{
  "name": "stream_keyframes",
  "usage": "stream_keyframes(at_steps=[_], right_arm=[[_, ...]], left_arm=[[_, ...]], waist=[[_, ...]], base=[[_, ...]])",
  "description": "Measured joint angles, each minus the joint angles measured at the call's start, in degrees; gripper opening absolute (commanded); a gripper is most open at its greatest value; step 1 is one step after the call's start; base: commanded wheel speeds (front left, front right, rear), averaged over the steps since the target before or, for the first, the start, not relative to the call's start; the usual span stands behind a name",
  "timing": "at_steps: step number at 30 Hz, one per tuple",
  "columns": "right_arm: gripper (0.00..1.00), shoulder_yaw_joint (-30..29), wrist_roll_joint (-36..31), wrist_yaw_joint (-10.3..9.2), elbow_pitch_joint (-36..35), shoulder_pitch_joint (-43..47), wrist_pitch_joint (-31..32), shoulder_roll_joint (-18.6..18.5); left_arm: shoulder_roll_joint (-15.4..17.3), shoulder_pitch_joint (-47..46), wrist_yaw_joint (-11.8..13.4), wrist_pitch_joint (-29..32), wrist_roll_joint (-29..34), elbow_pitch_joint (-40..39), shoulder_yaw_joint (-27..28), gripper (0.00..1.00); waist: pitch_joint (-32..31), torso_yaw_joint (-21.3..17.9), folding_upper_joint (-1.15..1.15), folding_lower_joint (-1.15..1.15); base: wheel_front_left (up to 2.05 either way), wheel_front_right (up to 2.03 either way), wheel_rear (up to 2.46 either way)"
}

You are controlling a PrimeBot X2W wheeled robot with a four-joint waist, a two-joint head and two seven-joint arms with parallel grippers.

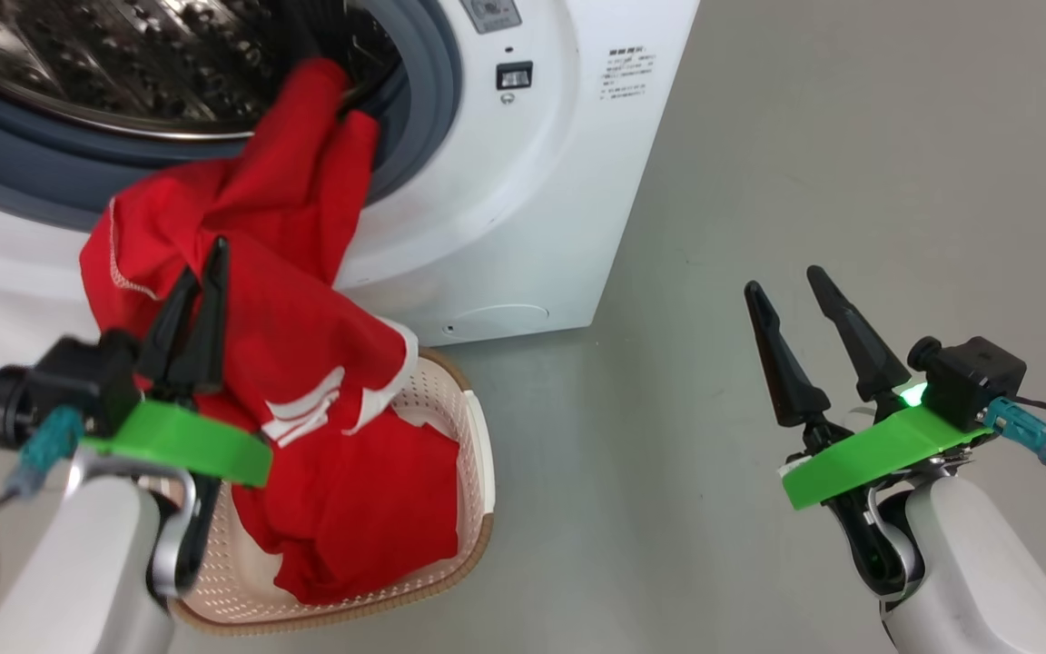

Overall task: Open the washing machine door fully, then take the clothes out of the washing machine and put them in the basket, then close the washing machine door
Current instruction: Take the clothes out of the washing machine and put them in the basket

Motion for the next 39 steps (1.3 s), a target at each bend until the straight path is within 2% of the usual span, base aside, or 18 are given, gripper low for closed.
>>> stream_keyframes(at_steps=[6,13,20,23,29,34,39], right_arm=[[1.0,0.6,0.0,0.0,0.3,1.1,0.0,-0.3],[1.0,1.3,0.4,0.0,0.5,1.2,0.0,-0.7],[1.0,1.6,0.5,0.0,0.6,1.3,0.0,-1.0],[1.0,1.8,0.5,0.0,0.7,1.3,0.0,-1.1],[1.0,1.7,0.7,0.0,0.7,1.3,0.0,-1.1],[1.0,1.7,0.7,0.0,0.9,1.2,0.0,-0.9],[1.0,1.8,0.7,0.0,0.8,1.1,0.0,-0.9]], left_arm=[[1.8,7.3,3.6,2.3,0.2,-13.4,0.3,0.0],[3.4,13.5,8.0,2.8,0.4,-24.6,2.5,0.0],[3.9,16.0,8.7,3.9,0.2,-27.4,2.2,0.0],[3.8,16.4,8.2,4.2,0.0,-24.1,0.8,0.0],[1.6,17.0,4.8,3.7,-1.3,-13.1,-2.6,0.0],[0.4,14.8,1.0,2.7,-1.6,1.1,-4.9,0.0],[-2.3,9.0,-2.1,1.2,-1.6,15.5,-5.6,0.0]], waist=[[-1.3,0.5,0.0,0.0],[-2.2,0.5,0.0,0.0],[-2.7,0.7,0.0,0.0],[-2.7,0.6,0.0,0.0],[-2.1,0.4,0.0,0.0],[-1.7,0.1,0.0,0.0],[-1.2,-0.2,0.0,0.0]], base=[[0.0,0.0,0.0],[0.0,0.0,0.0],[0.0,0.0,0.0],[0.0,0.0,0.0],[0.0,0.0,0.0],[0.0,0.0,0.0],[0.0,0.0,0.0]])
